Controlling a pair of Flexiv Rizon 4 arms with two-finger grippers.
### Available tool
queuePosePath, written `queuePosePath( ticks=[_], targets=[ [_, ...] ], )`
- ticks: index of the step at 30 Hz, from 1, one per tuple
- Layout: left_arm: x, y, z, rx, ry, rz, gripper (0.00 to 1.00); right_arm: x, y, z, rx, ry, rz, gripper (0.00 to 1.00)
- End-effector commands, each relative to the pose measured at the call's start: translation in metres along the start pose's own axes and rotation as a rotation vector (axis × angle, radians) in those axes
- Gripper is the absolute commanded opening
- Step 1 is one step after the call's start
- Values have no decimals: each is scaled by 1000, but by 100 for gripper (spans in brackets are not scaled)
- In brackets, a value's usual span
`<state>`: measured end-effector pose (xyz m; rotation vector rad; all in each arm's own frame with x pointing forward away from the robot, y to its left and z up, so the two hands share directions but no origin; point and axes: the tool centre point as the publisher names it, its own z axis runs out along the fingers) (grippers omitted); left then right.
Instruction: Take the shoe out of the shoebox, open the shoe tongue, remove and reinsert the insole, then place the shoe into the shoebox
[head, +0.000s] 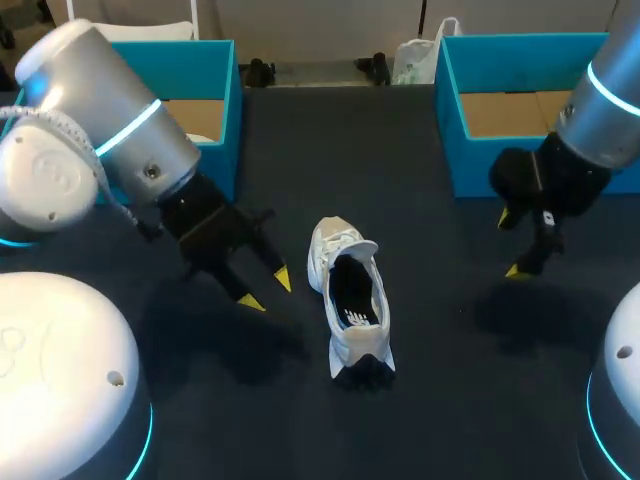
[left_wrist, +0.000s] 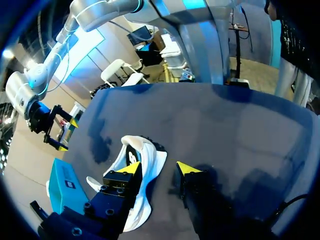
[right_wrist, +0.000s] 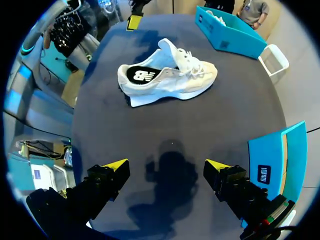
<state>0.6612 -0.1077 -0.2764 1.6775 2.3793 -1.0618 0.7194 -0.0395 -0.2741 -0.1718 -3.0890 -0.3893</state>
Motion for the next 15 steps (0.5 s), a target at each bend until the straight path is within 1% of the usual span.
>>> queuePosePath(
  ticks=[1,3,5,6,7,11,12,15],
  targets=[
    [0,-3,-12,-15,72,8,43,2,-1,-1,0,-3,0,100],
    [-1,-3,-16,-35,93,13,39,2,-1,-1,0,-3,0,100],
    [-3,-3,-20,-37,105,15,32,2,-1,-1,0,-3,0,100],
    [-5,-3,-22,-44,113,18,9,2,-1,-1,0,-3,0,100],
    [-7,-3,-24,-47,120,20,0,2,-1,-1,0,-3,0,100],
    [-16,-3,-31,-72,186,31,0,2,-1,-1,0,-3,0,100],
    [-19,-2,-33,-83,193,31,0,2,-1,-1,0,-3,0,100],
    [-24,1,-37,-82,200,28,0,2,-1,-1,0,-3,0,100]
  ],
)
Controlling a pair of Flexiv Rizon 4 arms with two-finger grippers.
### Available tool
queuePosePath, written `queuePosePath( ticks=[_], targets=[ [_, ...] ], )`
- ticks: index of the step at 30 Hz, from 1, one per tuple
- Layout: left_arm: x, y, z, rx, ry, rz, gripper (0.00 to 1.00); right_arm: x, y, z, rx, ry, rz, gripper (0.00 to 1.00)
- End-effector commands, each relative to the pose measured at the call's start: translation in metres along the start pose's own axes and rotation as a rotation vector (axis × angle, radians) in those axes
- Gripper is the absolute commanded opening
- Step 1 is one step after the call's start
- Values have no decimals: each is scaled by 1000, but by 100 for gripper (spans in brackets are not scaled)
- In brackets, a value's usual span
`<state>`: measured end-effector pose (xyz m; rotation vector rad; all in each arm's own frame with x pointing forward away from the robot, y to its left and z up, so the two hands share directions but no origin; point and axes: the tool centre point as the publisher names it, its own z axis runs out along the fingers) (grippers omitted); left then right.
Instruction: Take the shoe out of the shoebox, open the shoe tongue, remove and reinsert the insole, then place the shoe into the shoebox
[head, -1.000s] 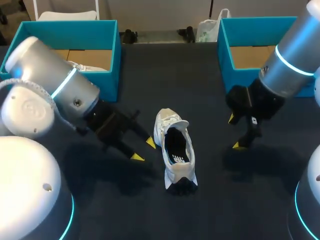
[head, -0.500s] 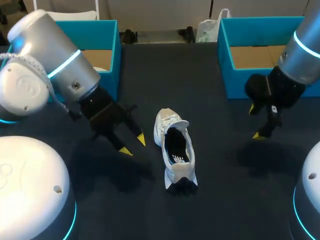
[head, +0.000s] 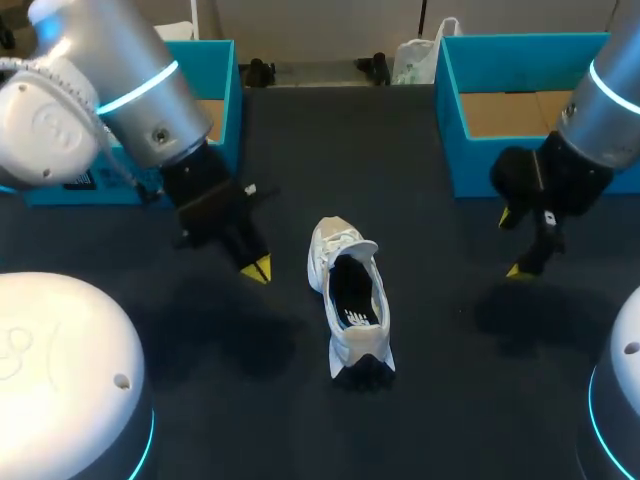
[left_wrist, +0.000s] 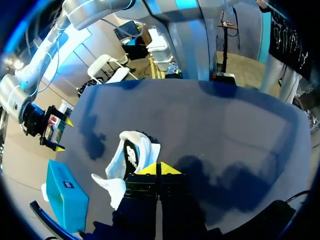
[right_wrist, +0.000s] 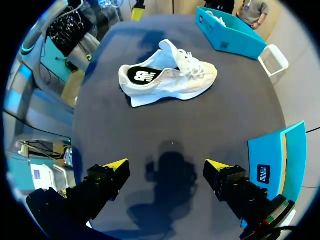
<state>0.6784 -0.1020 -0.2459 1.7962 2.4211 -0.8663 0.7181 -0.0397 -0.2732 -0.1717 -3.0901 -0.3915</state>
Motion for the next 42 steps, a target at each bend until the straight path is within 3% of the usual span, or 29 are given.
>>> queuePosePath(
  ticks=[1,14,20,30,42],
  targets=[
    [-8,1,-6,2,77,-2,0,1,-1,0,1,-2,0,100],
    [-8,1,-6,2,77,-2,0,1,-1,0,1,-2,0,100],
    [-35,0,16,-100,211,119,0,1,-1,0,1,-2,0,100],
    [-77,5,36,-158,359,192,0,1,-1,0,1,-2,0,100],
    [-80,5,40,-152,389,176,0,1,-1,0,1,-2,0,100]
  ],
)
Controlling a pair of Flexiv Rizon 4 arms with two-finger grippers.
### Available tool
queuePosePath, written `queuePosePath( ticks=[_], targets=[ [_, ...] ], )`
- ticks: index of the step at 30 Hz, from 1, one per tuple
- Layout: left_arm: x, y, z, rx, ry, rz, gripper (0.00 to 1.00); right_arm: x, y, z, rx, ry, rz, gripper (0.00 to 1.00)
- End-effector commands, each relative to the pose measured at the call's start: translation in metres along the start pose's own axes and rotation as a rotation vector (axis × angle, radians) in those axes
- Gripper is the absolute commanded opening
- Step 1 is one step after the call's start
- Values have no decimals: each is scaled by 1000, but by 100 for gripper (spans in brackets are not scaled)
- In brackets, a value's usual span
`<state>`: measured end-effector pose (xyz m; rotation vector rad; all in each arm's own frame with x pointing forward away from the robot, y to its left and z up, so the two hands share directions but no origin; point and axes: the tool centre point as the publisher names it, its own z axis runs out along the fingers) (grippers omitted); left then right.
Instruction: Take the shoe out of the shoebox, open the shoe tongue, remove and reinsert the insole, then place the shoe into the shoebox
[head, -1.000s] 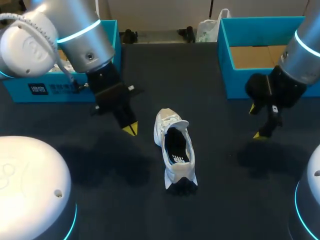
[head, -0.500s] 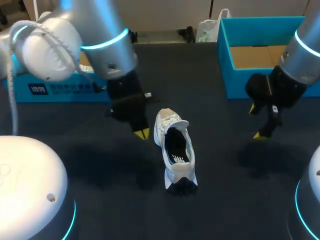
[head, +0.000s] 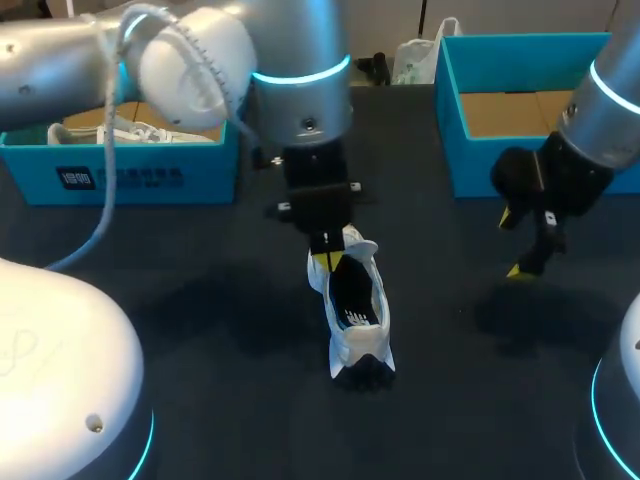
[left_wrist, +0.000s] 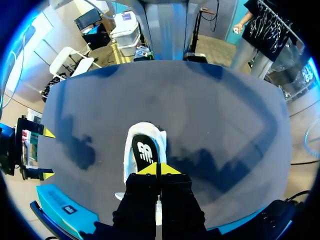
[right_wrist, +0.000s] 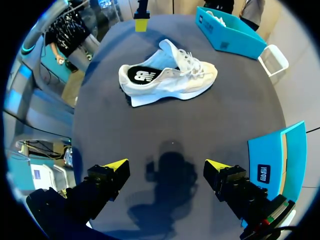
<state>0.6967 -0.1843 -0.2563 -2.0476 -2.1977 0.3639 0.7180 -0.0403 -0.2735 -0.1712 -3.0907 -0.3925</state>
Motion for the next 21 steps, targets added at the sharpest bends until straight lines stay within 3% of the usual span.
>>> queuePosePath(
  ticks=[1,12,21],
  targets=[
    [-5,1,0,0,58,-1,0,1,0,0,2,-2,1,100],
    [-25,-2,12,-27,147,82,0,1,0,0,2,-2,1,100],
    [-23,0,35,-45,219,97,0,1,0,0,2,-2,1,100]
  ],
)
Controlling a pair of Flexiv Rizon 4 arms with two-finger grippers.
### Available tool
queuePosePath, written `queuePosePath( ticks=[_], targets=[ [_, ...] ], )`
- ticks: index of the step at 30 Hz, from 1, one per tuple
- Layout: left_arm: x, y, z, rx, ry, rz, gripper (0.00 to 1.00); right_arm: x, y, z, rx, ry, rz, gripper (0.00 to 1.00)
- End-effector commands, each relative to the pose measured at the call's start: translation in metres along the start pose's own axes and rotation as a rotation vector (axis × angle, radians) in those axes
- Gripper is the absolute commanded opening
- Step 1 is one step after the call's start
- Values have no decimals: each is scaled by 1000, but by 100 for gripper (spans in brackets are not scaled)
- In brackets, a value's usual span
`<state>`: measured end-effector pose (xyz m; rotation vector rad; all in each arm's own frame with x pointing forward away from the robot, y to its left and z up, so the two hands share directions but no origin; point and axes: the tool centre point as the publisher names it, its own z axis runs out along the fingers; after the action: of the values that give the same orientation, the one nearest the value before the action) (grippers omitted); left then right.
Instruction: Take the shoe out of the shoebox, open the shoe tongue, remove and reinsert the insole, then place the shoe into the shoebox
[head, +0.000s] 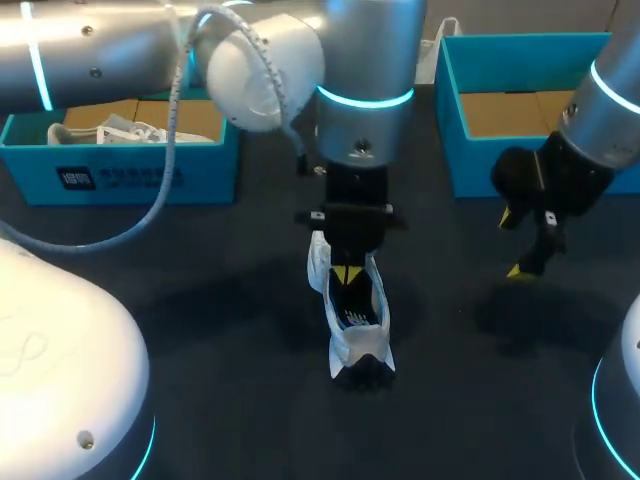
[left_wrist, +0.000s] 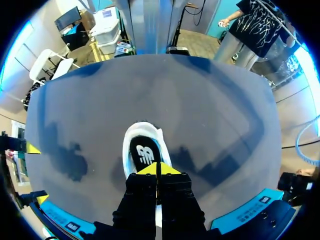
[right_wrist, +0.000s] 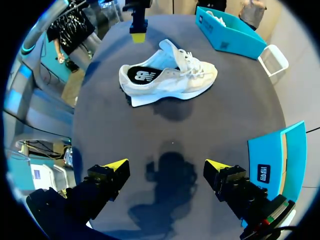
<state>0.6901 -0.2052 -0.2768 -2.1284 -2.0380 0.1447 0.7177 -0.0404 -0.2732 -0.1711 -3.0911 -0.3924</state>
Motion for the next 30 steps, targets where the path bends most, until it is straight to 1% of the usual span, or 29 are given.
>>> queuePosePath(
  ticks=[1,6,11,21,30],
  targets=[
    [-5,3,13,11,59,5,0,1,0,1,1,-1,1,100],
    [0,4,31,18,91,15,0,1,0,1,1,-1,1,100],
    [0,8,50,37,119,11,0,1,0,1,1,-1,1,100],
    [-1,8,65,49,143,21,0,1,0,1,1,-1,1,100],
    [1,7,85,55,183,20,0,1,0,1,1,-1,1,100]
  ],
)
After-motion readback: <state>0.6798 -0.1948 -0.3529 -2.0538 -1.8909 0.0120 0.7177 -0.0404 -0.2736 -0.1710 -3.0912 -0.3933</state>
